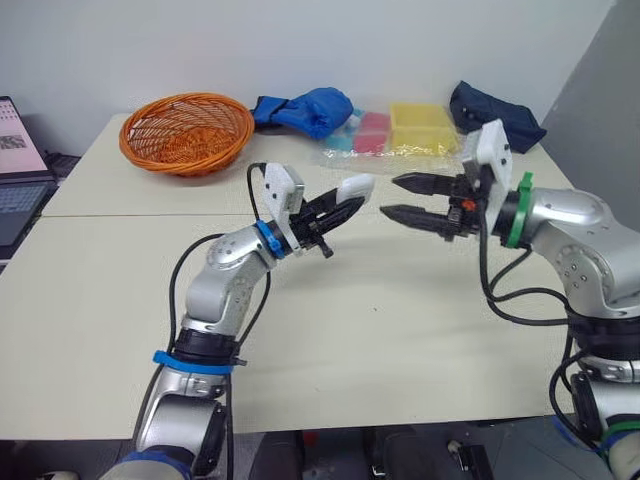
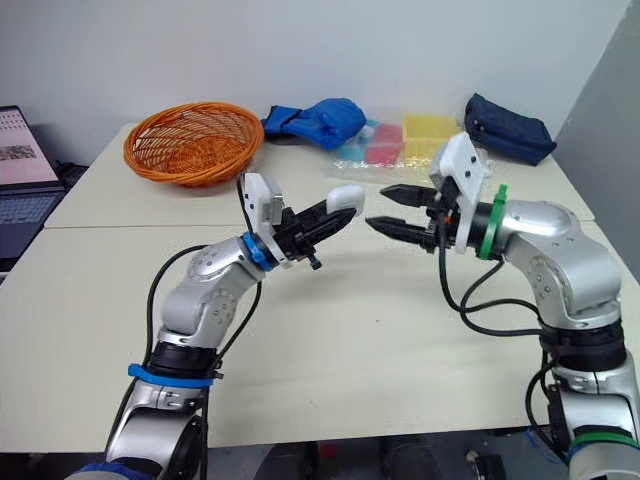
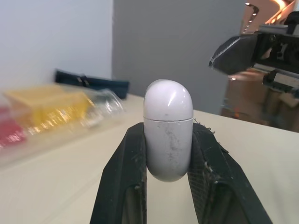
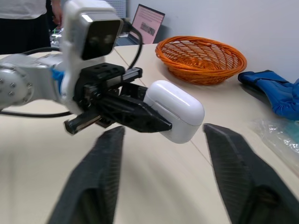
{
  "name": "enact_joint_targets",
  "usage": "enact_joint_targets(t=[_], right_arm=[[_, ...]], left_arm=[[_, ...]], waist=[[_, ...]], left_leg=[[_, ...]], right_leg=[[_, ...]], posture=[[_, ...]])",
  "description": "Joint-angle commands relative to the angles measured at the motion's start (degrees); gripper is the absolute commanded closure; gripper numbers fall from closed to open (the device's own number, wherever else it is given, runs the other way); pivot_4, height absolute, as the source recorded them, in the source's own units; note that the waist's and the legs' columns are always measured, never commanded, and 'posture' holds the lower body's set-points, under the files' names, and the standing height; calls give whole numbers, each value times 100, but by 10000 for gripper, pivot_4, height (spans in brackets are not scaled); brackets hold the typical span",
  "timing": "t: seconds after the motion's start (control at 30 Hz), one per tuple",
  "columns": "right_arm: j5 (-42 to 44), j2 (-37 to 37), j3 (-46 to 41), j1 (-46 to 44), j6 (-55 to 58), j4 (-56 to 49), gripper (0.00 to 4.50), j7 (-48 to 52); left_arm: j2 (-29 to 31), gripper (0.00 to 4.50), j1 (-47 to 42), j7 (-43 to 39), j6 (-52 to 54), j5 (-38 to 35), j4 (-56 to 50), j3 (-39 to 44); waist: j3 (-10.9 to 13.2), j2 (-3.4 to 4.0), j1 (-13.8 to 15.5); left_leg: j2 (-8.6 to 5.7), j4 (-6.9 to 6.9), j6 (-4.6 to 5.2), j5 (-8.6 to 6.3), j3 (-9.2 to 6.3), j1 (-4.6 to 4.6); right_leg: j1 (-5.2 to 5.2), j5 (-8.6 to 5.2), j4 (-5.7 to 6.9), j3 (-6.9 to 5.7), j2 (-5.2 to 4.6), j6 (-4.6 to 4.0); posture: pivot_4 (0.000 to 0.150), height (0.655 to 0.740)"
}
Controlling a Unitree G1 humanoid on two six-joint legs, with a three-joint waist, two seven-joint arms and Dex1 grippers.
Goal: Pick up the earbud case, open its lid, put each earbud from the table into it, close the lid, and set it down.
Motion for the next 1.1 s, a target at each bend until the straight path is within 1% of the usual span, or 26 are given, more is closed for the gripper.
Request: enact_joint_targets(t=[0.03, 0.07, 0.13, 0.23, 0.33, 0.4, 0.47, 0.6, 0.73, 0.8, 0.9, 1.1], right_arm=[[-17, -266, -88, 353, -629, -135, 2700, 556], [-61, -311, -71, 486, -785, -108, 344, 662], [-205, -372, -24, 812, -1219, 1, 344, 878], [-361, -361, 40, 1045, -1620, 131, 344, 999], [-481, -273, 96, 1191, -1786, 168, 344, 864], [-558, -245, 175, 1302, -1890, 107, 344, 843], [-587, -249, 232, 1372, -1938, 64, 344, 870], [-686, -320, 356, 1526, -2106, 62, 344, 1001], [-1126, -531, 556, 1896, -3008, 484, 344, 1469], [-1113, -511, 517, 1936, -3125, 612, 344, 1509], [-1274, -589, 585, 1970, -3492, 753, 344, 1717], [-1135, -454, 555, 1813, -3264, 764, 344, 1578]], left_arm=[[305, 37370, -166, -34, 1465, -838, -11, 407], [390, 37370, -186, 17, 1874, -1046, 57, 524], [501, 37370, -146, 286, 2690, -1327, 341, 760], [468, 37370, -11, 582, 3443, -1617, 521, 1044], [223, 37370, 395, 968, 4100, -1955, 434, 1341], [-76, 37370, 753, 1344, 4603, -2287, 254, 1554], [-304, 37370, 902, 1638, 4884, -2458, 190, 1723], [-554, 37370, 934, 1953, 4958, -2468, 297, 1836], [-672, 37370, 1054, 1892, 4571, -2098, 454, 1532], [-718, 37370, 1062, 1947, 4414, -1980, 588, 1525], [-673, 37370, 1077, 1791, 4309, -1885, 703, 1438], [-480, 37370, 1184, 1737, 4358, -1741, 672, 1388]], waist=[[0, 0, 0], [0, 0, -1], [0, 0, -8], [0, 0, -9], [-1, -1, -2], [-1, -1, -2], [0, -2, 4], [0, -3, -1], [0, -3, -4], [0, -4, -13], [0, -5, -34], [0, -5, -60]], left_leg=[[1, 0, 0, 0, -4, 1], [1, 0, 0, 0, -4, 5], [3, -1, 0, 0, -8, 8], [2, 1, 0, 0, -6, 13], [-1, 7, -1, 0, -1, 15], [-1, 9, -1, 1, 0, 19], [-1, 10, -1, 1, 1, 26], [-6, 10, -3, 3, 1, 65], [-9, 7, -3, 3, -5, 113], [-9, -1, -3, 2, 3, 153], [-9, 0, -3, 2, 9, 156], [-6, -4, -3, 2, 3, 162]], right_leg=[[2, 0, 1, -2, 2, 0], [3, 0, 2, -2, 3, 0], [7, 0, 3, -4, 6, 0], [7, -1, 12, -1, 6, 0], [7, -1, 24, 3, 1, 0], [6, -2, 33, 5, -1, 0], [8, -3, 41, 8, -2, -2], [28, -4, 65, 13, 1, -5], [74, -6, 65, 13, 5, -16], [112, -11, 53, 19, 4, -23], [110, -19, 57, 27, 4, -38], [110, -16, 67, 22, 7, -31]], posture=[[1500, 7400], [1500, 7400], [1500, 7400], [1500, 7400], [1500, 7400], [1500, 7400], [1500, 7400], [1500, 7400], [1500, 7400], [1500, 7400], [1500, 7400], [1500, 7400]])
